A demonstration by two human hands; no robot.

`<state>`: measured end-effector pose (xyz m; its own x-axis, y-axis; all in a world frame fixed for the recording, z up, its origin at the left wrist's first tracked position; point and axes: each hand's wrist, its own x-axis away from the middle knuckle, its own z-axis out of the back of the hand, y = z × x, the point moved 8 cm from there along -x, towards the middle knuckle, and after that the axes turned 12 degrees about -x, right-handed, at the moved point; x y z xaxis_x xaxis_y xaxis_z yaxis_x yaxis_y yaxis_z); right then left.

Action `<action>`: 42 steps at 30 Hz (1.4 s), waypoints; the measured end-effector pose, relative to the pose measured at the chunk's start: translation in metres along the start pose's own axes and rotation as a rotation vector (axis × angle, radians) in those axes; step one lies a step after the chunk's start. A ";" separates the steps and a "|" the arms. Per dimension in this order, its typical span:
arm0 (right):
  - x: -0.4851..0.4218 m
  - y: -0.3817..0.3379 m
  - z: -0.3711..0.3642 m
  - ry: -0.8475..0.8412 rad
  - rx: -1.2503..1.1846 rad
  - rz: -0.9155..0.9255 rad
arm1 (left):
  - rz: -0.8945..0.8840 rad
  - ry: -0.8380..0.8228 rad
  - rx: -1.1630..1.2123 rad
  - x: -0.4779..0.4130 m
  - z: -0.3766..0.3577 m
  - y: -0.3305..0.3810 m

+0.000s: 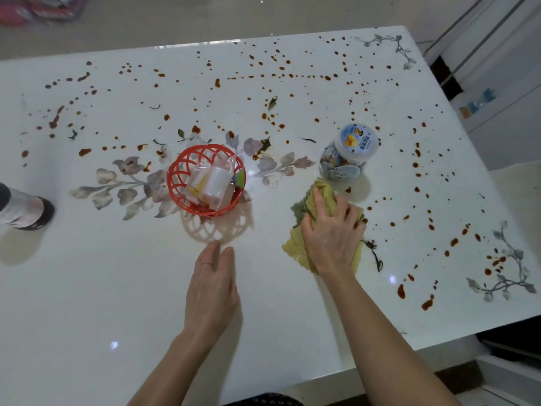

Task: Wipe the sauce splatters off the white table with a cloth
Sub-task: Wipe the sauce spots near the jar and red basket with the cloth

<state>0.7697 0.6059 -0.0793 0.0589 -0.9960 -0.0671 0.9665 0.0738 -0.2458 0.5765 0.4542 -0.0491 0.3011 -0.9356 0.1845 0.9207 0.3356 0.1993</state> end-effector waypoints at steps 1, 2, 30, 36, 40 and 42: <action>0.000 0.010 0.002 0.016 0.000 -0.033 | 0.000 0.003 0.000 0.000 0.001 0.000; 0.000 0.020 0.006 0.036 -0.002 -0.067 | -0.002 0.006 0.001 0.000 0.002 0.000; 0.063 0.009 0.006 -0.029 -0.040 0.058 | 0.021 0.025 0.019 0.000 -0.005 0.010; 0.034 0.069 0.013 -0.007 0.026 -0.092 | 0.015 0.061 0.050 0.004 0.000 0.006; 0.083 0.026 0.008 -0.020 -0.037 0.068 | 0.114 0.051 0.136 0.013 -0.012 -0.001; 0.107 0.014 0.007 -0.043 -0.060 0.234 | 0.104 0.043 0.092 0.019 -0.016 0.004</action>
<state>0.7915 0.5004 -0.0828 0.2908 -0.9527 -0.0881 0.9090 0.3039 -0.2851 0.5901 0.4360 -0.0601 0.4061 -0.8983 0.1677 0.8579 0.4380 0.2687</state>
